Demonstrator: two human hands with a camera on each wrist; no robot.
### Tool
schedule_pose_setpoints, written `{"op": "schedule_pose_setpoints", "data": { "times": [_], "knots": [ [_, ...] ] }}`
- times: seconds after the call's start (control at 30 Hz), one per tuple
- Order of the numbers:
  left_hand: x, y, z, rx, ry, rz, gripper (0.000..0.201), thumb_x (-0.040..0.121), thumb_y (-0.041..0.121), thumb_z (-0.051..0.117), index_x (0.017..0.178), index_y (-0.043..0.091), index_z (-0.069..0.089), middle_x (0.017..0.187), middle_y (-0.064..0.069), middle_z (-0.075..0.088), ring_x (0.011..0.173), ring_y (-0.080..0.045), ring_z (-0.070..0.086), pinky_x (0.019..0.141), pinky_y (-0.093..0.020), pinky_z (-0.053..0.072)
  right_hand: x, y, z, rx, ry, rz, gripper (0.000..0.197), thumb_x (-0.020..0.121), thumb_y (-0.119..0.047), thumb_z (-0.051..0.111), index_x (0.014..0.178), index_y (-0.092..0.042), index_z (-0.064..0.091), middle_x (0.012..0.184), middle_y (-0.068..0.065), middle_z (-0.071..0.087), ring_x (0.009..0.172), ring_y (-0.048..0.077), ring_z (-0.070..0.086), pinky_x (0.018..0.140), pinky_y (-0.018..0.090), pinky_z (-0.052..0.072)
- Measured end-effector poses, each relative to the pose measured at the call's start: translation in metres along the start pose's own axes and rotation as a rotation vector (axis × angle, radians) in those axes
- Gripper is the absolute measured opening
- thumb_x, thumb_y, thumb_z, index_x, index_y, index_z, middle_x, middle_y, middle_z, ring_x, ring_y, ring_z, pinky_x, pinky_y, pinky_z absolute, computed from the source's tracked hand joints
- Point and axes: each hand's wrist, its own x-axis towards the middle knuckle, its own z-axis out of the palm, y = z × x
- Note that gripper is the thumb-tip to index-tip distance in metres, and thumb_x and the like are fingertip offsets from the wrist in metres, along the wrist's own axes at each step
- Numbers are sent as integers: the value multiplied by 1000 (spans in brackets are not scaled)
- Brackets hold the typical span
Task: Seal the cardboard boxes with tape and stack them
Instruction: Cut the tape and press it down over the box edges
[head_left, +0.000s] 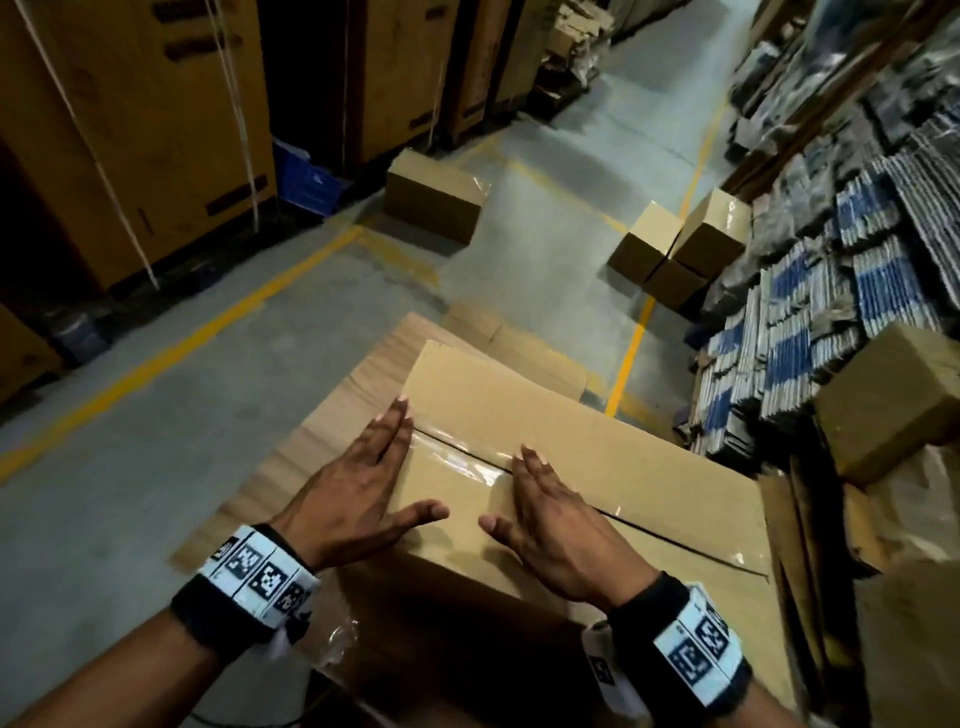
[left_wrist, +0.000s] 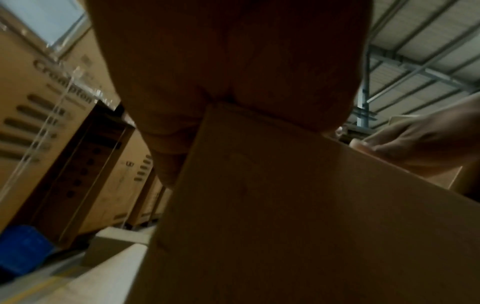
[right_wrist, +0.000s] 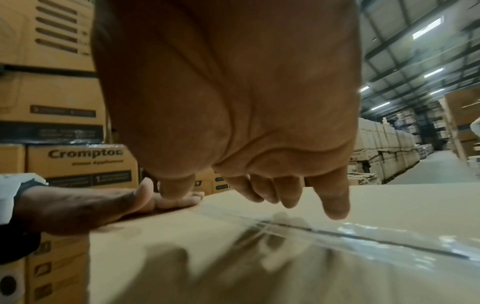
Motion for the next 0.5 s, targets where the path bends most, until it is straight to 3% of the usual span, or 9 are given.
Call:
{"op": "schedule_pose_setpoints", "data": {
  "times": [0.1, 0.2, 0.27, 0.33, 0.43, 0.5],
  "knots": [
    [0, -2, 4, 15, 26, 7, 129, 70, 104, -4, 166, 18, -11, 166, 6, -37, 160, -14, -10, 131, -41, 9, 11, -11, 10, -144, -58, 18, 125, 70, -96, -3, 165, -15, 3, 171, 4, -17, 160, 21, -5, 128, 44, 16],
    [1, 0, 3, 78, 7, -10, 133, 62, 103, -17, 165, 18, -13, 164, 4, -41, 159, -20, -17, 129, -49, 2, 10, -22, 8, -231, -73, 57, 135, 62, -99, -15, 165, -14, 4, 171, 7, -17, 160, 23, -4, 127, 43, 19],
    [0, -4, 6, -16, 19, 22, 134, 63, 103, -14, 166, 18, -12, 164, 5, -41, 158, -18, -22, 130, -46, 0, 10, -31, 0, -268, -78, 74, 126, 68, -96, -9, 165, -17, 7, 172, 6, -13, 160, 22, -1, 126, 43, 21],
    [2, -15, 9, -261, 64, 52, 132, 68, 104, -1, 167, 18, -2, 169, 6, -31, 159, -10, -17, 130, -36, 3, 14, -45, -11, -251, -60, 48, 112, 80, -93, 5, 165, -20, 6, 172, 2, -13, 160, 18, -4, 127, 40, 20],
    [5, -40, 9, -647, 205, -12, 136, 66, 107, 11, 167, 15, 11, 174, 1, -1, 159, -3, 1, 130, -31, 12, 27, -72, -23, -133, -40, -42, 100, 90, -84, 30, 166, -26, 0, 169, -10, -21, 157, 8, -12, 128, 29, 9],
    [9, -60, 12, -917, 308, -144, 140, 61, 110, 17, 165, 17, 25, 170, -1, 27, 155, -6, 24, 128, -32, 22, 37, -89, -26, -89, -28, -82, 99, 90, -82, 31, 165, -26, -2, 167, -12, -22, 156, 5, -14, 126, 24, 3]
  ]
}}
